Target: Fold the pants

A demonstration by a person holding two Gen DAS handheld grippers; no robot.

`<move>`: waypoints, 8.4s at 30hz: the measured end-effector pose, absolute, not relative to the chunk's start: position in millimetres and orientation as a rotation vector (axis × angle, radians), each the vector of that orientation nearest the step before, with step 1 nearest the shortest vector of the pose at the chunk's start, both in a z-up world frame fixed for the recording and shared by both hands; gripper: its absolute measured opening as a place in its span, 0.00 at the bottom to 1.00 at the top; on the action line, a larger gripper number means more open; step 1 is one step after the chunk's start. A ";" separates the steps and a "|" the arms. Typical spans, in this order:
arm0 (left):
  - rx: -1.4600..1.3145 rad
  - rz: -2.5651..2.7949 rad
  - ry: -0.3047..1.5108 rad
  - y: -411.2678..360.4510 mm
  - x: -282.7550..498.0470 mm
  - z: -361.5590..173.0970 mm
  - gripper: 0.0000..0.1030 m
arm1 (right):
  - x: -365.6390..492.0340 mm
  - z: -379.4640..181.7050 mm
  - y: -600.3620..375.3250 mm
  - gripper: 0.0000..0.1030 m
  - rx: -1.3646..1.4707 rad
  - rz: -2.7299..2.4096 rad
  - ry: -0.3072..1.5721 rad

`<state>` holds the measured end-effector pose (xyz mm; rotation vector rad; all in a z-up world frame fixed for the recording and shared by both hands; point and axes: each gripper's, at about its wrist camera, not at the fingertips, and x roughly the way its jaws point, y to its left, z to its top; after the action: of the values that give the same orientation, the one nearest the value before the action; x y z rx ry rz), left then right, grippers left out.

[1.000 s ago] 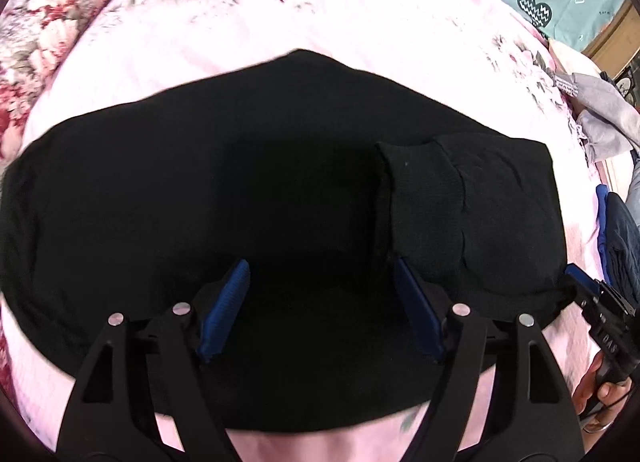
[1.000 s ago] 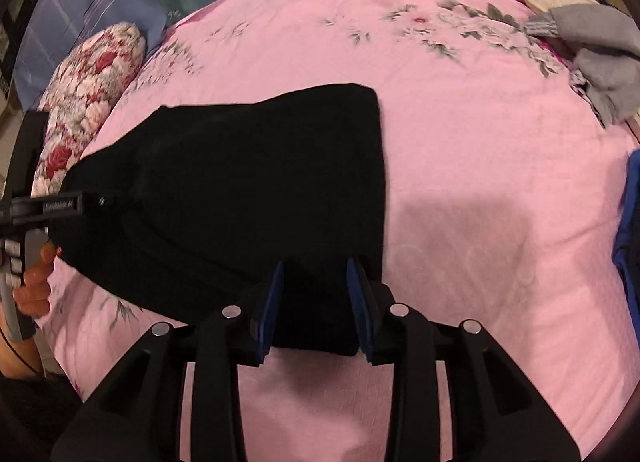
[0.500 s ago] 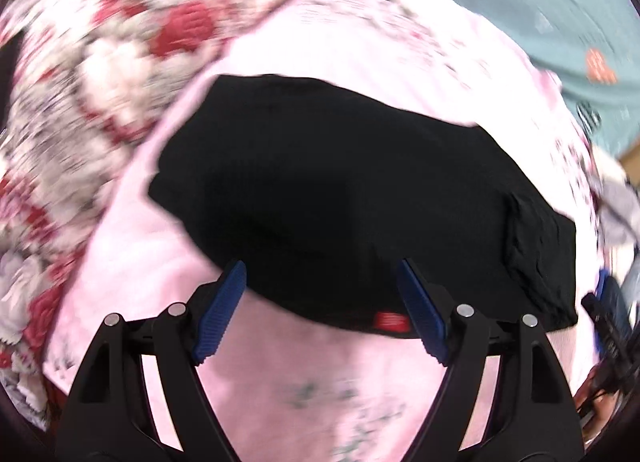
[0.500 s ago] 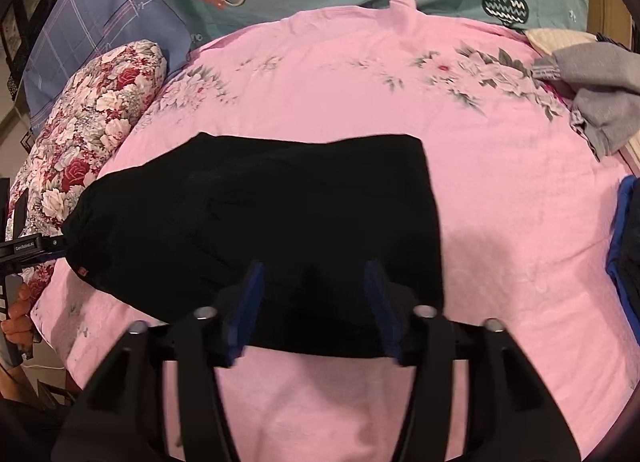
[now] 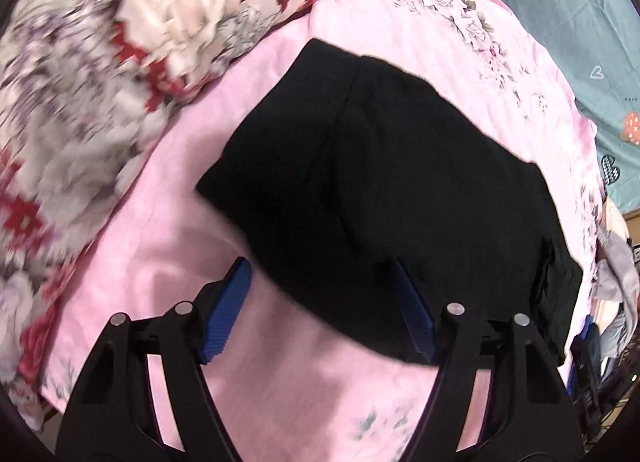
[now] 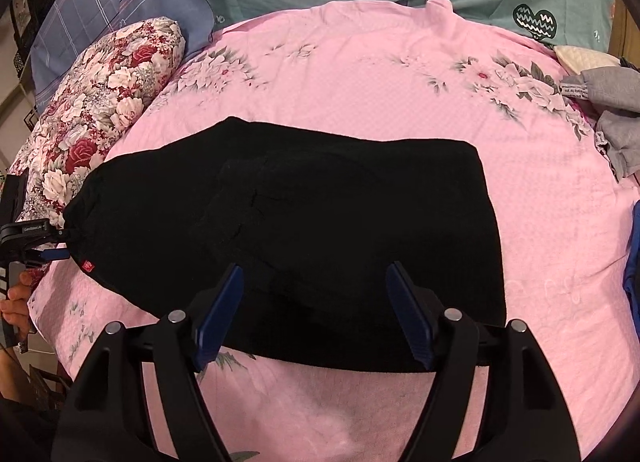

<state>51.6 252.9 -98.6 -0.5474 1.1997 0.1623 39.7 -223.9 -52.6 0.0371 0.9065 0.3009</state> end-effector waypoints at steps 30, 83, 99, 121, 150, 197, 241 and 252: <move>0.037 -0.334 1.056 -22.4 86.6 -31.3 0.96 | 14.6 -47.1 -269.3 0.72 0.161 0.312 0.856; -0.264 0.015 1.183 141.1 73.2 -87.6 0.98 | 163.8 -51.3 -75.7 0.31 0.160 0.652 1.127; -0.233 -0.134 1.188 92.5 82.8 -74.5 0.98 | 101.1 -41.8 -300.4 0.34 0.415 0.315 1.000; -0.061 -0.130 1.138 24.0 104.6 -59.1 0.98 | 154.2 -61.8 -309.3 0.09 0.267 0.212 1.014; -0.067 -0.102 1.201 19.3 92.9 -94.7 0.98 | 43.6 -71.0 -311.8 0.00 0.145 0.293 0.996; -0.191 -0.122 1.276 37.1 96.6 -95.5 0.98 | 26.1 -62.8 -288.8 0.67 0.181 0.348 0.972; -0.377 -0.549 1.377 1.8 148.1 -106.0 0.58 | 101.2 -86.5 -361.2 0.86 0.494 0.470 1.075; -0.356 -0.523 1.333 -5.4 152.8 -105.7 0.30 | 118.4 -88.6 -321.8 0.41 0.386 0.425 1.024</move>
<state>152.8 -5.4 -105.7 -0.3562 1.3326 -0.5233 118.4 -321.8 -88.6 0.3857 1.0242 0.4248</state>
